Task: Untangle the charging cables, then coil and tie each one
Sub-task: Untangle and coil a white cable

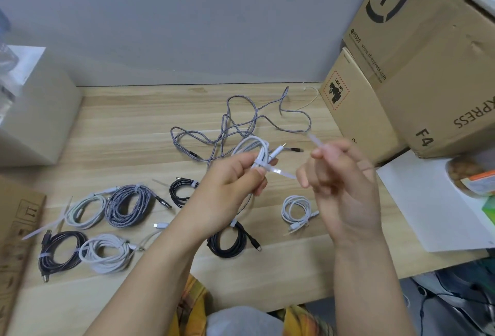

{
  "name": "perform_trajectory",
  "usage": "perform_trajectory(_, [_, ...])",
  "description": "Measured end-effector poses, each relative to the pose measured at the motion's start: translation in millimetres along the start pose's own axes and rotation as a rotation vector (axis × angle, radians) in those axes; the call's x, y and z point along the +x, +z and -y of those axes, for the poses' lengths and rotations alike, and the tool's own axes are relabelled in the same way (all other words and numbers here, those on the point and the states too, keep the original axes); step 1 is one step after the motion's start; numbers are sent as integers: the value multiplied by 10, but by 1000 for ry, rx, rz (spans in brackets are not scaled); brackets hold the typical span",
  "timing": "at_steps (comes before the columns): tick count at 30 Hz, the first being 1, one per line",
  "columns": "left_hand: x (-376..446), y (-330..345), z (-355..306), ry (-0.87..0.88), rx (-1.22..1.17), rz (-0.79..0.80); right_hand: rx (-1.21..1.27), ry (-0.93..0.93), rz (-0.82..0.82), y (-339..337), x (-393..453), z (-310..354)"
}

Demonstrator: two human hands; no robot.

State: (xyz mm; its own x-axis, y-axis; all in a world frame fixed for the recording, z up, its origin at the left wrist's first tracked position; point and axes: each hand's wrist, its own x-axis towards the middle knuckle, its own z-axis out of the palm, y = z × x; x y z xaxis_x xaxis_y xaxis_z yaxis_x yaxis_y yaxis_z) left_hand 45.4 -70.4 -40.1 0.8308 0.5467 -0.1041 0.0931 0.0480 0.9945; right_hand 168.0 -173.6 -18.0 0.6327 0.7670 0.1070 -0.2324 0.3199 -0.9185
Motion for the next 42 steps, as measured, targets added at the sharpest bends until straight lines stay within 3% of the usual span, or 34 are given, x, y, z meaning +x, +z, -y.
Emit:
perform_trajectory(3, [-15,32,-5,35,92,37,-151,36,2,19,-15,31])
perform_trajectory(7, [16,52,8,-1,49,-34,-76,39,-1,99,-70,77])
perform_trajectory(12, [-1,15,-59,-143,-327,80,-17,27,-10,148,-85,127])
perform_trajectory(15, [-12,25,-65,-140,-425,110,-15,22,7,179,-95,135])
perform_trajectory(23, [12,14,-28,-149,-386,74,21,45,21,189,-120,134])
perform_trajectory(30, [-65,-84,-85,-116,-340,93,-325,103,58,49,-92,164])
perform_trajectory(42, [-100,-91,-139,-85,-173,128,-538,188,92,11,-41,117])
